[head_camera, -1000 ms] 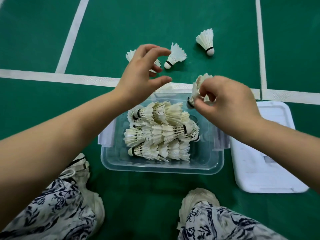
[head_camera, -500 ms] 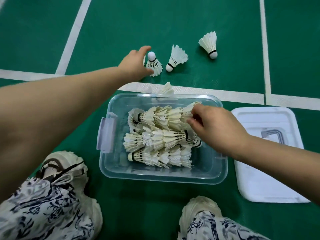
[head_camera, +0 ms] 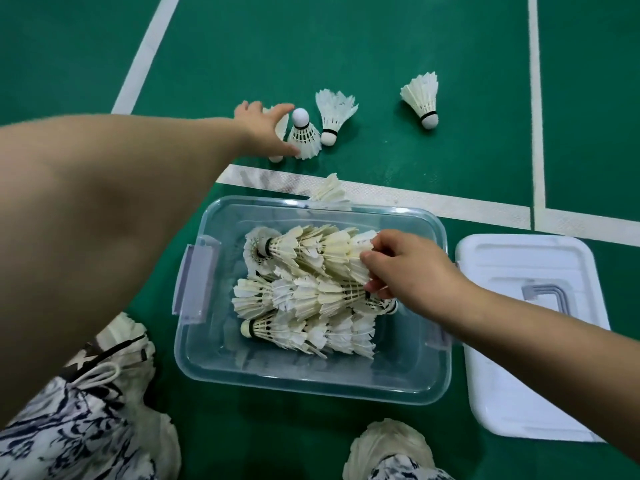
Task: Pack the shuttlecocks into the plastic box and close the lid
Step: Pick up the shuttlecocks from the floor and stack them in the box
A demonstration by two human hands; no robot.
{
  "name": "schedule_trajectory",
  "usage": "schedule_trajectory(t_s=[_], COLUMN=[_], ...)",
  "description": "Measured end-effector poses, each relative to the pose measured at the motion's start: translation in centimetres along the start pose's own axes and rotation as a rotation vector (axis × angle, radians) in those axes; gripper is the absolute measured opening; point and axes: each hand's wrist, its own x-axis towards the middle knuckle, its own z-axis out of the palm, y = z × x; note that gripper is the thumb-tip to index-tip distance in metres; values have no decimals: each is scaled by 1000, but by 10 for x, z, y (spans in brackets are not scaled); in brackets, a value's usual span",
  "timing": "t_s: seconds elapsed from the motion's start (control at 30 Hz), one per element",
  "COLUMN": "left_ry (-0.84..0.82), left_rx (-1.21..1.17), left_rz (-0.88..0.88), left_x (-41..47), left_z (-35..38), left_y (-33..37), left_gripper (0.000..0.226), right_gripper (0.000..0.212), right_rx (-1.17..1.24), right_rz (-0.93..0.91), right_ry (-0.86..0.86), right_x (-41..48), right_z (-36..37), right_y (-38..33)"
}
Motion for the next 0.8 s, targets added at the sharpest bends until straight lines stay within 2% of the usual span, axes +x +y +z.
schedule_trajectory(t_s=[0.1,0.27,0.4,0.6,0.7,0.8], left_ry=[-9,70,10,59,82,98], left_rx=[20,-65,-78,-6,-7,-54], left_rz=[-7,56,110,111,140,133], left_x=[2,-4,-4,-9,-10,-8], left_z=[1,7,11,14,15,11], left_y=[4,16,30,33,34,40], left_gripper=[78,78,61,43,49,72], right_gripper=[23,21,22,22,21,21], right_rx=[-15,6,5,-12,-22,-24], right_rz=[6,5,-3,-18,-22,-23], right_ry=[-2,-12,-15,-26,-40,-44], right_x=[-1,-2,-3,-5,-5,-5], right_z=[1,-1,-2,-4,-6,-6], right_y=[0,1,0,0,-1,-1])
